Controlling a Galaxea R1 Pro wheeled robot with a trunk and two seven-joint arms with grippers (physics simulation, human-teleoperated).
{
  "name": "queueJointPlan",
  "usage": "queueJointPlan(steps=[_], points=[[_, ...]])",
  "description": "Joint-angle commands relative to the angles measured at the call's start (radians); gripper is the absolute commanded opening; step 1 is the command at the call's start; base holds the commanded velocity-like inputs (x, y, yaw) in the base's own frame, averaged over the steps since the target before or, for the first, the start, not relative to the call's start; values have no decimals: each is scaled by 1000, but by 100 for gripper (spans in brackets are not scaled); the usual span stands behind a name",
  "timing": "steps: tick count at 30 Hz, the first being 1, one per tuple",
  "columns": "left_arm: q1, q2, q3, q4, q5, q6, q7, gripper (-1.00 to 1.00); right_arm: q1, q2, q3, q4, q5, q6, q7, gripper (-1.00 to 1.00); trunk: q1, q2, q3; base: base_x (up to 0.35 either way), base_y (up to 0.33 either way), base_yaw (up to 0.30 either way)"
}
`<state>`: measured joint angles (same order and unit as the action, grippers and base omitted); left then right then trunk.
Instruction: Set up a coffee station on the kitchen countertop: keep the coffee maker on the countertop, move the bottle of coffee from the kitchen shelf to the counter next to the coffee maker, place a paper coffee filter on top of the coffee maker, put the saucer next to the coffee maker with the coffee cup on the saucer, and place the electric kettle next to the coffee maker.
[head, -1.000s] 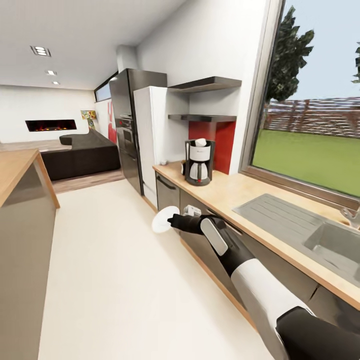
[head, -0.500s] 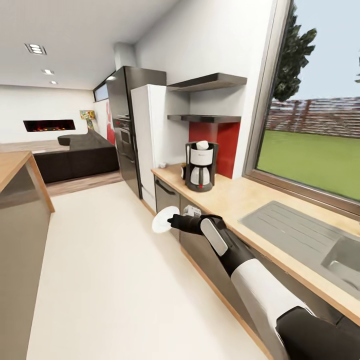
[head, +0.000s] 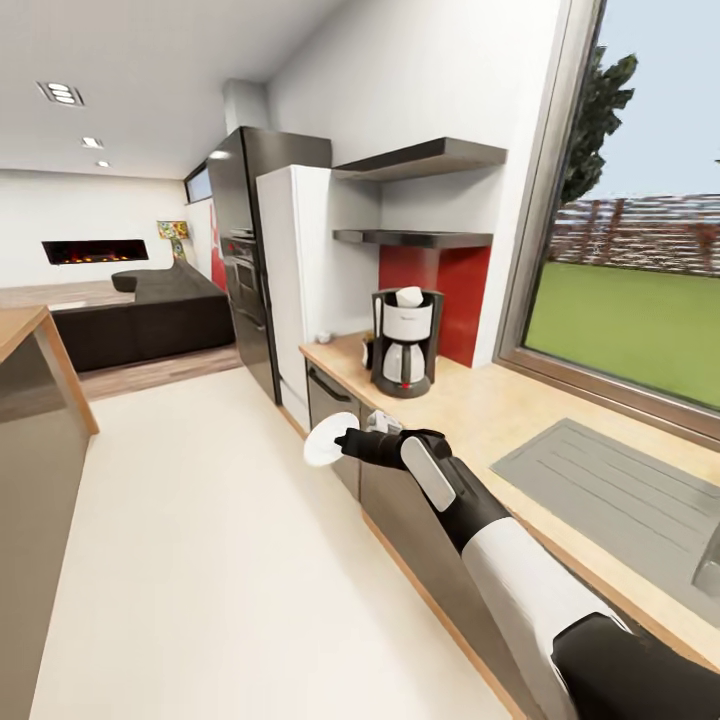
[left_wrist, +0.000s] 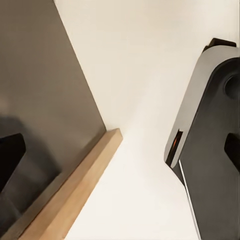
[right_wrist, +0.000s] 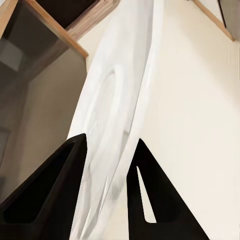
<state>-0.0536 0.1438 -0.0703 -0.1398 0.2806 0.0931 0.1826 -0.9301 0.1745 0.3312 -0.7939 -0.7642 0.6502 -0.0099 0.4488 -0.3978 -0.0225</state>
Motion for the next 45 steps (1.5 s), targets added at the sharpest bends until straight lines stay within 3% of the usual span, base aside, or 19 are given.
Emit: queueJointPlan(steps=[1, 12, 19, 38, 45], points=[[0, 0, -7, -3, 8, 6, 4, 100, -1, 0, 0, -1, -2, 3, -1, -100, 1, -2, -2, 332, 92, 0], [0, -2, -5, -4, 9, -1, -1, 100, -1, 0, 2, -2, -1, 3, -1, -100, 1, -2, -2, 323, 144, 0], [0, -16, -8, -7, 8, 2, -2, 100, -1, 0, 2, -2, -1, 3, -1, -100, 1, -2, -2, 323, 110, 0], [0, -16, -8, -7, 8, 0, -2, 100, -1, 0, 1, 0, -1, 3, -1, -100, 1, -2, -2, 326, 102, -1], [0, -16, -8, -7, 8, -1, 0, 100, -1, 0, 1, 1, -1, 3, -1, -100, 1, -2, 0, 331, 51, -211]])
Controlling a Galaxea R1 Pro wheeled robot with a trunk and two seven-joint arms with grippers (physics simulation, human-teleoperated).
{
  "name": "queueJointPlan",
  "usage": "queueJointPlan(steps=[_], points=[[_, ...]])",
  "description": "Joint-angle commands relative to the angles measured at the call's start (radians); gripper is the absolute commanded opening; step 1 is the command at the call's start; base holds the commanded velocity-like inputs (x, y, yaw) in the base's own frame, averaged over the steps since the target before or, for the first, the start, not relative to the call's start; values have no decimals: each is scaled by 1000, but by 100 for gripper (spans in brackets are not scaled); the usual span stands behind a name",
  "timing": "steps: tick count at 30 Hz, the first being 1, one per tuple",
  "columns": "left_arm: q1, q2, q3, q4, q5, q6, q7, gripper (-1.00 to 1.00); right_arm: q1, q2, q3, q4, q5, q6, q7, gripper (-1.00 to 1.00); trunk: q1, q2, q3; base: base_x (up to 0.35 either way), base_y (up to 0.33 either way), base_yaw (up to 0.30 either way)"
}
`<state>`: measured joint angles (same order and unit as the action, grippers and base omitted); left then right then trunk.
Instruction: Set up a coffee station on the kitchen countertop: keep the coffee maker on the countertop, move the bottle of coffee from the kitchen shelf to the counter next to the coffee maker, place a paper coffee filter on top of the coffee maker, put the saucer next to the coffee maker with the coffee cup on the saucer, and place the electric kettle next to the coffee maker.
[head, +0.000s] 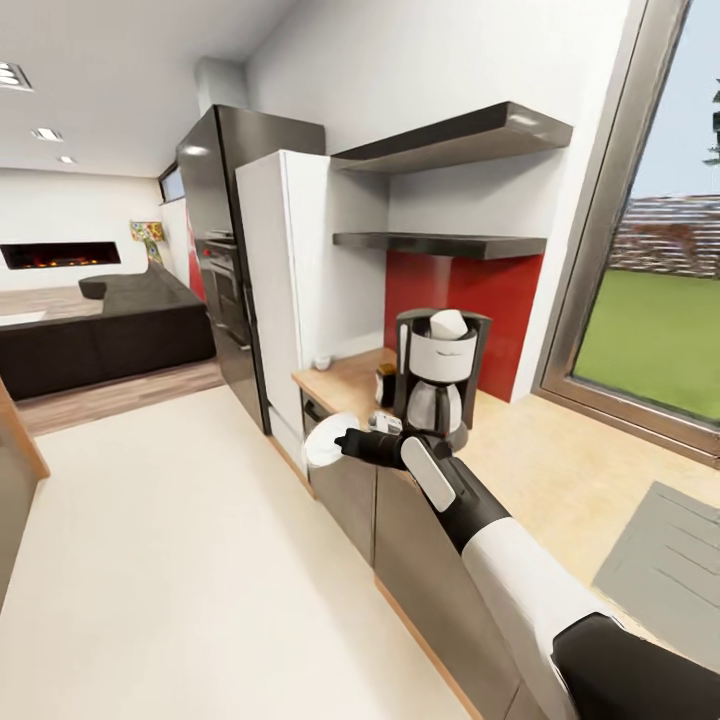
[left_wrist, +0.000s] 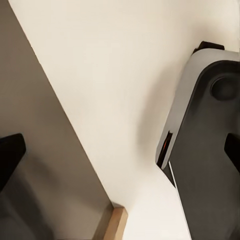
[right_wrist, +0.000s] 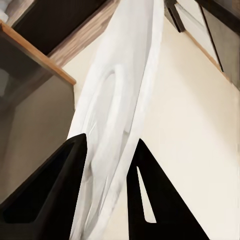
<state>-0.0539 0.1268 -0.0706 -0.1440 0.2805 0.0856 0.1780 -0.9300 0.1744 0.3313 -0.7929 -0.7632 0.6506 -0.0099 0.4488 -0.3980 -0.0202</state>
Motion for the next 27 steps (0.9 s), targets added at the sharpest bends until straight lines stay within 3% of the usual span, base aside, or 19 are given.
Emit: queueJointPlan(steps=[1, 10, 22, 27], points=[[0, 0, -8, -3, 8, 6, 6, 100, -1, 0, 1, 0, -2, 3, -1, -100, 1, -2, -2, 333, 6, -252], [0, 2, -5, -3, 10, 6, 13, 100, -1, 0, 1, 20, -5, 3, -2, -100, 1, -2, -1, 278, 58, -46], [0, 1, -6, -3, 11, 6, 14, 100, -1, 0, -2, 82, -8, 3, 1, -100, 1, -2, -1, 8, 8, 0], [0, 0, -6, -3, 10, 6, 14, 100, -1, 0, 0, 82, -8, 3, 1, -100, 1, -2, -1, 0, 162, 0]])
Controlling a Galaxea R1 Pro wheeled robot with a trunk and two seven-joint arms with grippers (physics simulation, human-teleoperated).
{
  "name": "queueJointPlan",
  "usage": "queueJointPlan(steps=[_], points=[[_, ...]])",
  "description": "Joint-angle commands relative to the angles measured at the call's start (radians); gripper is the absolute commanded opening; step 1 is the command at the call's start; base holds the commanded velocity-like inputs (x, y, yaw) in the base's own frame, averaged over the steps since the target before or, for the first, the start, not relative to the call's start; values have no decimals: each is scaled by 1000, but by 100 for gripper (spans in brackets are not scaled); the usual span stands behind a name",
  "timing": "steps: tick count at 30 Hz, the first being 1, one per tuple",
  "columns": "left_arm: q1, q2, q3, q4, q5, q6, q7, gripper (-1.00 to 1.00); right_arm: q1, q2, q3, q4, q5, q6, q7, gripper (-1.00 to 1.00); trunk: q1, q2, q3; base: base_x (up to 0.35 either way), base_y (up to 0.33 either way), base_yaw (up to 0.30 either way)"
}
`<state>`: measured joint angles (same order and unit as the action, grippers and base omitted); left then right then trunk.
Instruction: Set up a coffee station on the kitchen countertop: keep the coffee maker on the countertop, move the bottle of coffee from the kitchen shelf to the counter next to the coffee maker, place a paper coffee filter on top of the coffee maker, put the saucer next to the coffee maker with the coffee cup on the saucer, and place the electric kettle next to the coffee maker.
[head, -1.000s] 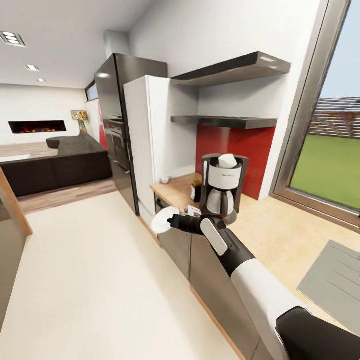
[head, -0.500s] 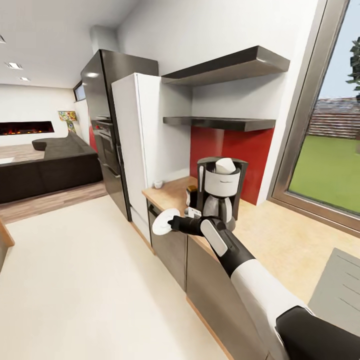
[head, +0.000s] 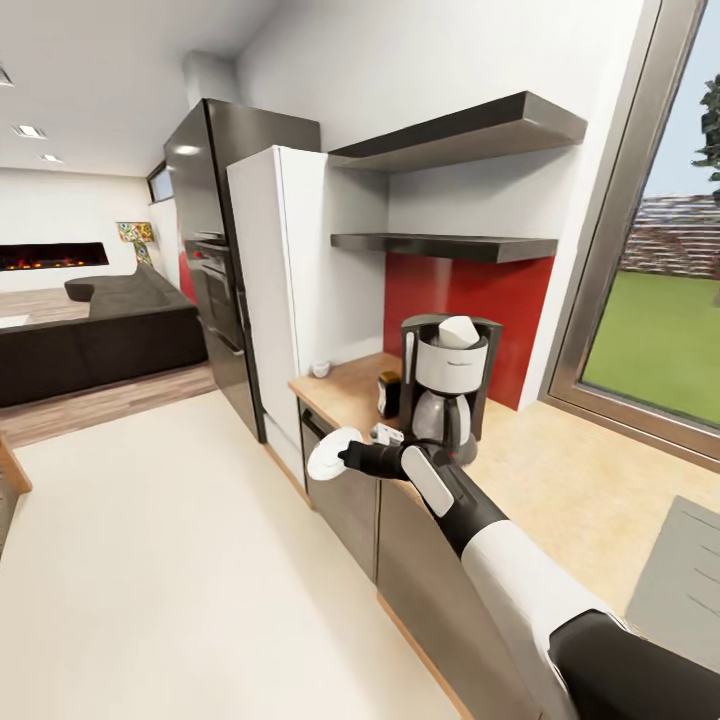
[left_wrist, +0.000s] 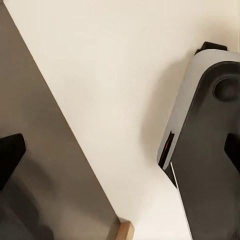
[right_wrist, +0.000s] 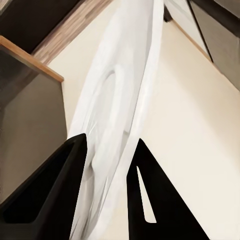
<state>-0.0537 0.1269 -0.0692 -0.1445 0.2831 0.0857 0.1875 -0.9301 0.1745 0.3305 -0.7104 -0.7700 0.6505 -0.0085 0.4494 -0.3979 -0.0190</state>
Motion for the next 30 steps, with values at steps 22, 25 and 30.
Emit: queueJointPlan(steps=[22, 25, 30], points=[[0, 2, -8, -3, 11, 5, 3, 100, -1, 0, 0, -9, -2, 3, -2, -100, 1, -2, -2, 0, 111, -91], [0, 2, -8, -3, 10, 5, 3, 100, -1, 0, -1, -9, -2, 3, -2, -100, 1, -2, -2, 0, 78, -272], [0, 1, -7, -3, 9, 5, 3, 100, -1, 0, -2, -10, -2, 3, -3, -100, 1, -2, -2, 0, 83, -185]])
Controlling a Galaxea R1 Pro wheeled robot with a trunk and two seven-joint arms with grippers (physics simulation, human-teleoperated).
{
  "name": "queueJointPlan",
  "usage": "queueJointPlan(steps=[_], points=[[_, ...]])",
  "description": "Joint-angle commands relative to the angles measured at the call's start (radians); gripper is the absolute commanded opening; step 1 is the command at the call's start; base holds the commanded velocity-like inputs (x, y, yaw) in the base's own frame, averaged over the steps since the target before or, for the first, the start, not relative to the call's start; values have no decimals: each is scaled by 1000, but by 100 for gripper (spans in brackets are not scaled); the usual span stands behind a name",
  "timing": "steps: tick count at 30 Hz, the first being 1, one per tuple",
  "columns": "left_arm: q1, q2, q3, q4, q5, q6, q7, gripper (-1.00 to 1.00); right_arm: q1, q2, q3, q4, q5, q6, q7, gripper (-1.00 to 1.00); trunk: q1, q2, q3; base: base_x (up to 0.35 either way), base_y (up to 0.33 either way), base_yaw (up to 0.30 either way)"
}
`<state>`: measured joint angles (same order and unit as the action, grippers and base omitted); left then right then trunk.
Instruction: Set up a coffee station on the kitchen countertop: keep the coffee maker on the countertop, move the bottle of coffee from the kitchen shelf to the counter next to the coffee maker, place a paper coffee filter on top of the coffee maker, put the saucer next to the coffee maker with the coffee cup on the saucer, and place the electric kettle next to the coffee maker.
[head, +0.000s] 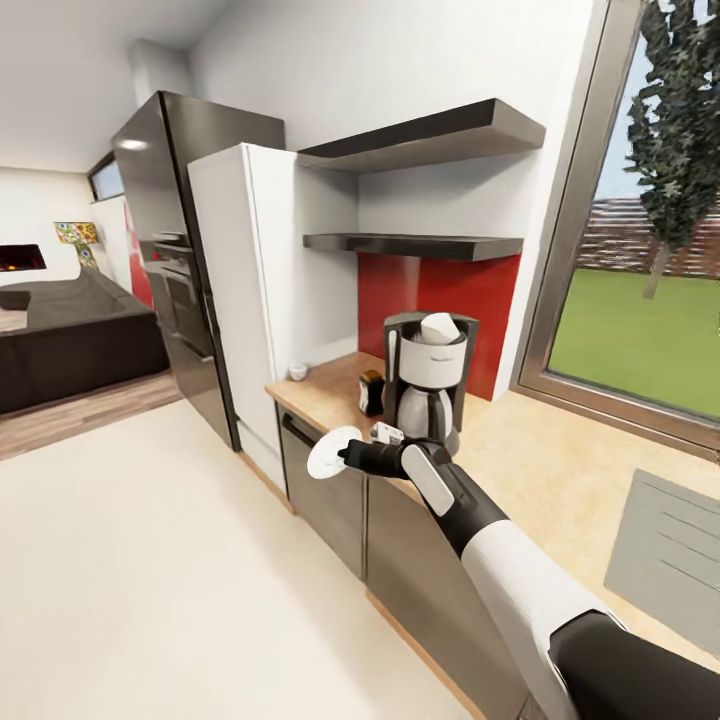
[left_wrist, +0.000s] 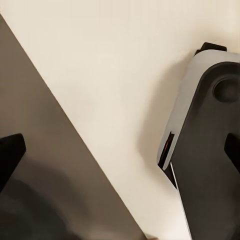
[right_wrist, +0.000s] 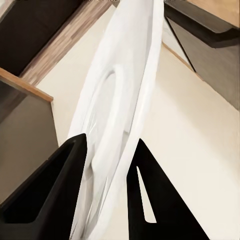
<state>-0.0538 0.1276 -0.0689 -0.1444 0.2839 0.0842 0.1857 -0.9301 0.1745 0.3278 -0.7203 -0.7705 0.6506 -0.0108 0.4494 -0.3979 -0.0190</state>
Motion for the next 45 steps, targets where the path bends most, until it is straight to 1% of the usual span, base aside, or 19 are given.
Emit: queueJointPlan(steps=[1, 9, 16, 19, 20, 22, 23, 24, 25, 26, 27, 30, 34, 38, 40, 41, 42, 43, 45], points=[[0, 0, -8, -3, 9, 6, 4, 100, -1, 0, 0, -1, -2, 3, -1, -100, 1, -2, -2, 0, 123, -44], [0, 0, -8, -3, 13, 8, 6, 100, -1, 0, 0, 0, -3, 3, -1, -100, 1, -2, -2, 119, 262, -6], [0, 1, -9, -4, 16, 6, 6, 100, -1, 0, 2, 32, -2, -2, -2, -100, 1, -2, -2, 36, 55, 0], [-1, 2, -8, -4, 17, 5, 6, 100, -1, 0, 3, 68, -3, -42, -3, -100, 1, -2, -2, 3, 5, 0], [-1, 2, -8, -4, 17, 5, 6, 100, -1, 0, 3, 79, -3, -93, -5, -100, 1, -2, -2, 1, 2, 0], [-1, 2, -7, -5, 18, 5, 6, 100, -1, 0, 3, 89, -4, -154, -7, -100, 1, -2, -2, 0, 1, 0], [-1, 1, -8, -6, 18, 5, 6, 100, -1, 0, 3, 93, -10, -204, -8, -100, 1, -2, -2, 0, 0, 0], [-1, 1, -7, -6, 18, 5, 5, 100, -1, 0, 3, 95, -32, -240, -9, -100, 1, -2, -2, 0, 0, 0], [-1, 1, -7, -6, 18, 5, 5, 100, -1, 0, 3, 96, -43, -253, -9, -100, 1, -2, -2, 0, 0, 0], [-1, 1, -7, -6, 18, 5, 5, 100, -1, 0, 3, 104, -90, -300, -10, -100, 1, -2, -2, 0, 0, 0], [-1, 1, -7, -6, 18, 5, 5, 100, -1, 0, 4, 112, -118, -323, -11, -100, 1, -2, -2, 0, 0, 0], [-1, 2, -7, -5, 18, 5, 5, 100, -1, 0, 4, 136, -160, -354, -15, -100, 1, -2, -2, 0, 0, 0], [-2, 7, -7, -6, 18, 6, 5, 100, -1, 0, 4, 169, -179, -367, -17, -100, 1, -2, -2, 0, 0, 0], [-11, 17, -12, -8, 3, 4, -3, 100, -1, 0, 4, 176, -183, -371, -14, -100, 1, -2, -2, 0, 50, 0], [-13, 18, -12, -16, 2, 4, -6, 100, -1, 0, 3, 176, -184, -371, -14, -100, 1, -2, -2, 0, 13, 0], [-14, 19, -13, -28, 2, 1, -7, 100, -1, 0, 2, 176, -184, -372, -14, -100, 1, -2, -2, 0, 7, 0], [-15, 19, -15, -122, 0, -15, -11, 100, -1, 0, 0, 178, -185, -374, -14, -100, 1, -2, -2, 0, 24, 0], [-15, 19, -15, -126, -2, -17, -11, 100, -1, 0, 0, 178, -185, -374, -14, -100, 1, -2, -2, 0, 51, 0], [-15, 18, -15, -146, -31, -21, -16, 100, -1, 0, -1, 179, -185, -374, -14, -100, 1, -2, -2, 0, 177, 0]])
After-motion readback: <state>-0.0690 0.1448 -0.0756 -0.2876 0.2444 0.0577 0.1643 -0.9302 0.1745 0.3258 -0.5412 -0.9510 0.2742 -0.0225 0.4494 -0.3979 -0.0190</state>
